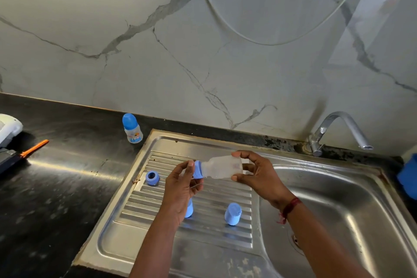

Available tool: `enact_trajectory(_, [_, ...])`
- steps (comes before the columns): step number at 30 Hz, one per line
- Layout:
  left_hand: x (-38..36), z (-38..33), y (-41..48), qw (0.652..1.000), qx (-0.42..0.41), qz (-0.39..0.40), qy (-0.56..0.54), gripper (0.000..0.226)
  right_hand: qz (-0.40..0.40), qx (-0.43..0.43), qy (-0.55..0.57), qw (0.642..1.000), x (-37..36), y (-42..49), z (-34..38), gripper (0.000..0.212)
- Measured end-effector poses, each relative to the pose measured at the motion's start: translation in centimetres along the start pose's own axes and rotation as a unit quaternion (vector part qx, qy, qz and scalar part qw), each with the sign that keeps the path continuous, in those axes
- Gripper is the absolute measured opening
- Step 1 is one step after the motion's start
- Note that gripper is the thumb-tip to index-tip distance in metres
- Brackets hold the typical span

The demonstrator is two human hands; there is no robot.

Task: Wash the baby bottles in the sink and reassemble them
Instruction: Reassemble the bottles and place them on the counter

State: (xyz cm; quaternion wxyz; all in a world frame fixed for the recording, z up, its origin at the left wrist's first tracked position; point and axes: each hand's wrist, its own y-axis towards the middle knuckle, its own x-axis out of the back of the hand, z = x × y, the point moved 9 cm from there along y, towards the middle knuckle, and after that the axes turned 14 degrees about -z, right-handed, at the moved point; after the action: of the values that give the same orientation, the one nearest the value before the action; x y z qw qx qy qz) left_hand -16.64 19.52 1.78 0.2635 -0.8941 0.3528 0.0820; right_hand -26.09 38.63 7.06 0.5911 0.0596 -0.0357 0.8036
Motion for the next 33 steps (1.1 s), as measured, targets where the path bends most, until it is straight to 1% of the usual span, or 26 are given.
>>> enact_trajectory(8, [-0.4, 0.2, -0.4, 0.995, -0.049, 0.015, 0.083, 0.016, 0.011, -0.003, -0.019, 1.0, -0.1, 0.2, -0.6, 0.055])
enact_trajectory(12, [-0.6, 0.6, -0.2, 0.994, -0.045, 0.029, 0.091, 0.019, 0.004, -0.011, -0.03, 0.999, 0.1, 0.1, -1.2, 0.051])
enact_trajectory(16, [-1.0, 0.7, -0.1, 0.995, -0.043, 0.037, 0.083, 0.03, -0.018, -0.068, 0.022, 0.997, 0.4, -0.3, -2.7, 0.038])
enact_trajectory(19, [-1.5, 1.0, 0.1, 0.992, -0.059, 0.05, 0.102, 0.022, -0.042, -0.117, 0.032, 0.992, 0.9, -0.6, -3.6, 0.029])
enact_trajectory(21, [-1.7, 1.4, 0.2, 0.99, -0.064, 0.062, 0.106, 0.024, -0.049, -0.143, 0.038, 0.988, 1.1, -0.9, -4.0, 0.026])
enact_trajectory(27, [-2.3, 1.6, -0.1, 0.987, -0.077, 0.082, 0.113, 0.03, -0.072, -0.182, 0.018, 0.98, 1.3, -1.1, -4.5, 0.055])
enact_trajectory(30, [-2.4, 1.3, -0.3, 0.984, -0.093, 0.097, 0.119, 0.035, -0.068, -0.213, 0.004, 0.975, 1.1, -1.3, -5.0, 0.059])
enact_trajectory(33, [-2.5, 1.4, -0.4, 0.989, -0.067, 0.11, 0.079, 0.035, -0.051, -0.241, -0.02, 0.969, 0.5, -1.5, -5.2, 0.064])
